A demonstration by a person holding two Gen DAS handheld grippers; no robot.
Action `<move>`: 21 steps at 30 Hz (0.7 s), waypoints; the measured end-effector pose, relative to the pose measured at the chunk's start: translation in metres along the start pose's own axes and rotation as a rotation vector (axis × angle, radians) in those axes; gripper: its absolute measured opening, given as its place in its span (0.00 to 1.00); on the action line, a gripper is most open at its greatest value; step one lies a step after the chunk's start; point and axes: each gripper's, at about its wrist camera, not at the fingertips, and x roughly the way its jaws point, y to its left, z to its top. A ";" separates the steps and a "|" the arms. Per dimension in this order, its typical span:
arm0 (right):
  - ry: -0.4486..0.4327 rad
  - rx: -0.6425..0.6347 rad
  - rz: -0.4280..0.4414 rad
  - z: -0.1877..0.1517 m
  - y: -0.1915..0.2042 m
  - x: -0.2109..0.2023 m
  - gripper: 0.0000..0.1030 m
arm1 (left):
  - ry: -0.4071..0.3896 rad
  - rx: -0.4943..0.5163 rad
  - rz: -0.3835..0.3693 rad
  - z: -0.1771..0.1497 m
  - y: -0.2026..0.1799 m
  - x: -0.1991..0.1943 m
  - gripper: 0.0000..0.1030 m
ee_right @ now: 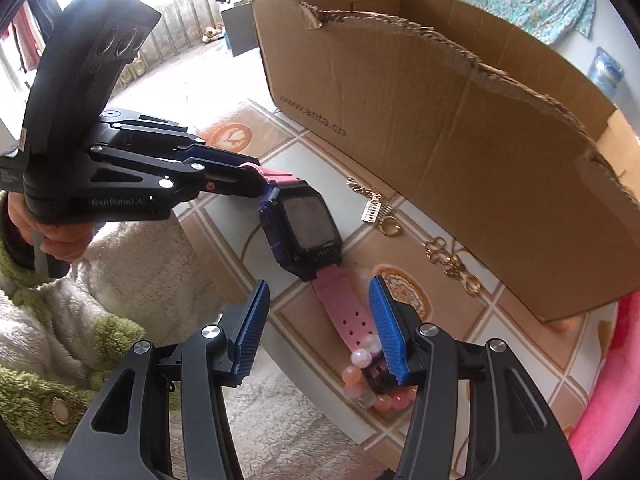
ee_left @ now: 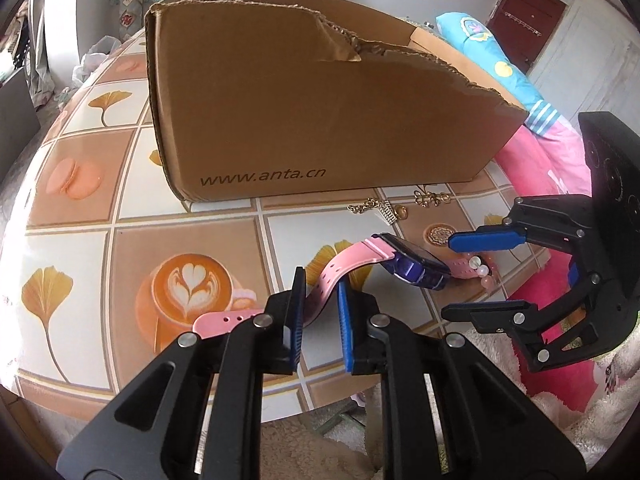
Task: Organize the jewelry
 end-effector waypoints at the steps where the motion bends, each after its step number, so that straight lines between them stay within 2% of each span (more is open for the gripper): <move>1: -0.005 0.002 -0.015 -0.003 -0.001 -0.003 0.49 | 0.002 -0.001 0.000 0.000 0.000 0.000 0.14; 8: -0.046 0.069 -0.086 -0.025 -0.015 -0.029 0.48 | 0.008 -0.002 0.006 0.003 -0.002 0.004 0.14; 12: -0.039 0.068 -0.138 -0.035 -0.009 -0.028 0.39 | 0.008 -0.006 0.005 0.004 -0.002 0.006 0.14; 14: -0.026 0.069 -0.161 -0.041 -0.004 -0.025 0.27 | 0.006 -0.003 0.008 0.004 -0.002 0.006 0.14; 16: -0.025 0.077 -0.187 -0.047 -0.003 -0.024 0.20 | 0.007 0.001 0.010 0.004 -0.003 0.006 0.14; 21: -0.048 0.164 -0.131 -0.055 -0.014 -0.035 0.12 | 0.004 0.019 0.019 0.004 -0.005 0.007 0.13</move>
